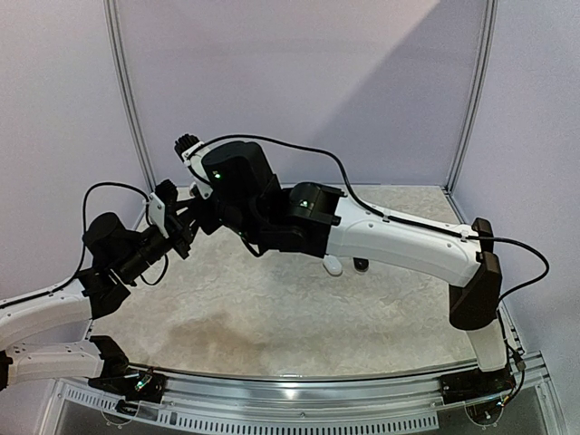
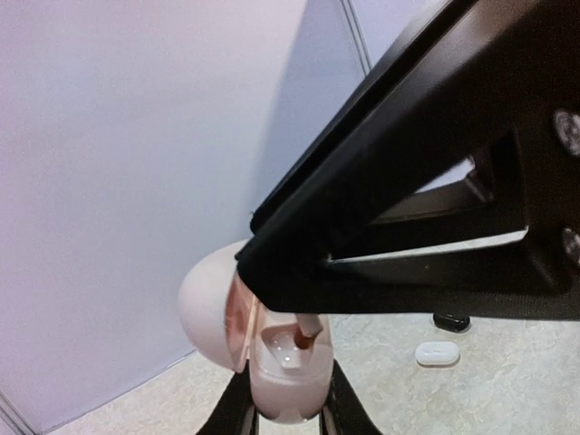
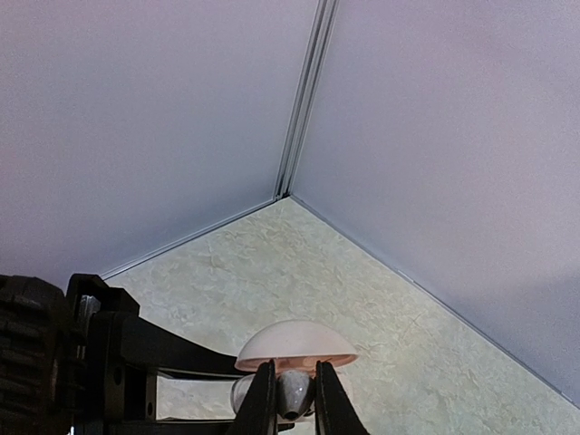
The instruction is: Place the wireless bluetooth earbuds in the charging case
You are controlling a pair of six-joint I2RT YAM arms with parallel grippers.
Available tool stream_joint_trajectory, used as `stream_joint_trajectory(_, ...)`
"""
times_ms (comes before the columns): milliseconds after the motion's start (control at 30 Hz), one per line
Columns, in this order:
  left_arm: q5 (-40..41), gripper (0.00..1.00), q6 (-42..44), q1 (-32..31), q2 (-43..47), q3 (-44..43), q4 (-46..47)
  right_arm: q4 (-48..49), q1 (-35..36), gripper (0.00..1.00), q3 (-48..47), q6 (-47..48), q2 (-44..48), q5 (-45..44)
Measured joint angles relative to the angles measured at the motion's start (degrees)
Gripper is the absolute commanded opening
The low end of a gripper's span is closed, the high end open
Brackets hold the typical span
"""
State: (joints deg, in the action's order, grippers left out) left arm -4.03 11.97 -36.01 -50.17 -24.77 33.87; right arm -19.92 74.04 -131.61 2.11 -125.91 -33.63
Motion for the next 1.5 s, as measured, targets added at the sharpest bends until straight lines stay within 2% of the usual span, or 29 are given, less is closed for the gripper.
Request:
stream_joint_trajectory(367, 0.0, 0.0, 0.0, 0.0, 0.0, 0.0, -0.3, -0.2, 0.2, 0.08, 0.0, 0.3, -0.2, -0.1)
stream_joint_trajectory(700, 0.0, 0.0, 0.0, 0.0, -0.1, 0.1, -1.2, -0.3, -0.2, 0.21, -0.1, -0.2, -0.9, 1.3)
stream_joint_trajectory(1100, 0.6, 0.0, -0.1, 0.0, -0.1, 0.3, -1.2, -2.1, -0.2, 0.14, -0.1, -0.6, -1.2, 1.5)
stream_joint_trajectory(1500, 0.5, 0.0, -3.3, 0.0, -0.1, 0.3, -0.6, -2.8, -0.3, 0.17, -1.9, -0.5, -2.0, 1.7)
